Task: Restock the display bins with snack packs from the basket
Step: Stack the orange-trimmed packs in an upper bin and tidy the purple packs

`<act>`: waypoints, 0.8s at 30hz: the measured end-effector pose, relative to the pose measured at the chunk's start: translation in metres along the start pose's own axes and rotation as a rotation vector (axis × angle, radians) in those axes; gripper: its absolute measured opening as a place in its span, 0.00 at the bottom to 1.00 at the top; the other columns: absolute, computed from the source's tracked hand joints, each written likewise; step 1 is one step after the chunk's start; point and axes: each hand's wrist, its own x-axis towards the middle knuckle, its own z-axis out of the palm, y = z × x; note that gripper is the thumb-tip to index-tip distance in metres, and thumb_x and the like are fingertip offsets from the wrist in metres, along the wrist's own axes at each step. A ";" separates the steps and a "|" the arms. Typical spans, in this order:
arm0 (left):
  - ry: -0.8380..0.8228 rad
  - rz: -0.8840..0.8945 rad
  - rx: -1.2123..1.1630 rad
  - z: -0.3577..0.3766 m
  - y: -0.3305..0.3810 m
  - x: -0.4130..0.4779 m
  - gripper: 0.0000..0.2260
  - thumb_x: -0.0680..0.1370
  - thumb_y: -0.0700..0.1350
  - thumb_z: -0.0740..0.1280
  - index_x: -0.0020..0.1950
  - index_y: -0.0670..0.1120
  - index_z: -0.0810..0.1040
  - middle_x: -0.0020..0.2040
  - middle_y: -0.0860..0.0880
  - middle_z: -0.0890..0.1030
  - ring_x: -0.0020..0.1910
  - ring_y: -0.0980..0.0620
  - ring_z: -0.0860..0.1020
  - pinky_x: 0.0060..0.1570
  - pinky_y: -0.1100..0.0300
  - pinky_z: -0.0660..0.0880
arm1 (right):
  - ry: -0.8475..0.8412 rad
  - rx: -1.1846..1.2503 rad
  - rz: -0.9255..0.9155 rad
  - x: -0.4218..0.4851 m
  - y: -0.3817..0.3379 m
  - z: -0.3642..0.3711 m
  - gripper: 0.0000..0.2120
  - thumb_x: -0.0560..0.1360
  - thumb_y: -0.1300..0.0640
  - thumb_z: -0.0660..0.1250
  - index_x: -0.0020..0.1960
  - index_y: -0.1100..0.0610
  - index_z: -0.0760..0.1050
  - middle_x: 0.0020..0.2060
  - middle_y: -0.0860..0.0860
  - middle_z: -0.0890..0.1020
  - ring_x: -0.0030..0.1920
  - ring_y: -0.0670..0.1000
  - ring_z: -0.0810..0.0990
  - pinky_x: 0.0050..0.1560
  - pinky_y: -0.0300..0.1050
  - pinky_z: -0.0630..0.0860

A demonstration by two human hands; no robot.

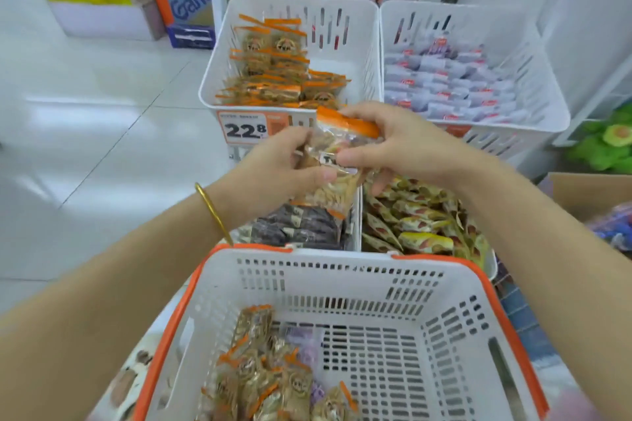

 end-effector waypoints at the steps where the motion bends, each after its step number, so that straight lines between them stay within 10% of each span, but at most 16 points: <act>1: 0.041 0.048 0.062 -0.005 0.004 0.011 0.20 0.69 0.46 0.72 0.59 0.45 0.74 0.55 0.43 0.80 0.53 0.42 0.79 0.52 0.46 0.77 | 0.000 -0.039 -0.034 0.010 -0.009 -0.007 0.13 0.72 0.62 0.72 0.53 0.52 0.74 0.40 0.49 0.80 0.34 0.52 0.82 0.30 0.47 0.80; 9: 0.428 0.178 0.685 -0.043 0.008 0.093 0.25 0.77 0.47 0.66 0.71 0.44 0.64 0.68 0.45 0.68 0.68 0.47 0.64 0.67 0.58 0.60 | 0.653 -0.322 -0.271 0.143 -0.033 -0.064 0.09 0.71 0.63 0.68 0.50 0.55 0.81 0.41 0.51 0.81 0.46 0.55 0.82 0.48 0.56 0.79; 15: 0.372 0.188 0.858 -0.049 -0.014 0.106 0.20 0.78 0.47 0.64 0.69 0.44 0.68 0.68 0.46 0.68 0.69 0.47 0.62 0.67 0.58 0.58 | 0.610 -0.695 0.015 0.237 0.018 -0.055 0.12 0.72 0.68 0.59 0.50 0.62 0.80 0.44 0.57 0.80 0.51 0.58 0.78 0.44 0.44 0.69; 24: 0.349 0.199 0.835 -0.046 -0.032 0.105 0.18 0.78 0.45 0.64 0.67 0.43 0.70 0.66 0.45 0.70 0.67 0.46 0.64 0.65 0.59 0.59 | 0.390 -0.312 0.228 0.244 0.034 -0.045 0.18 0.78 0.68 0.58 0.66 0.57 0.73 0.66 0.55 0.74 0.67 0.55 0.71 0.64 0.43 0.67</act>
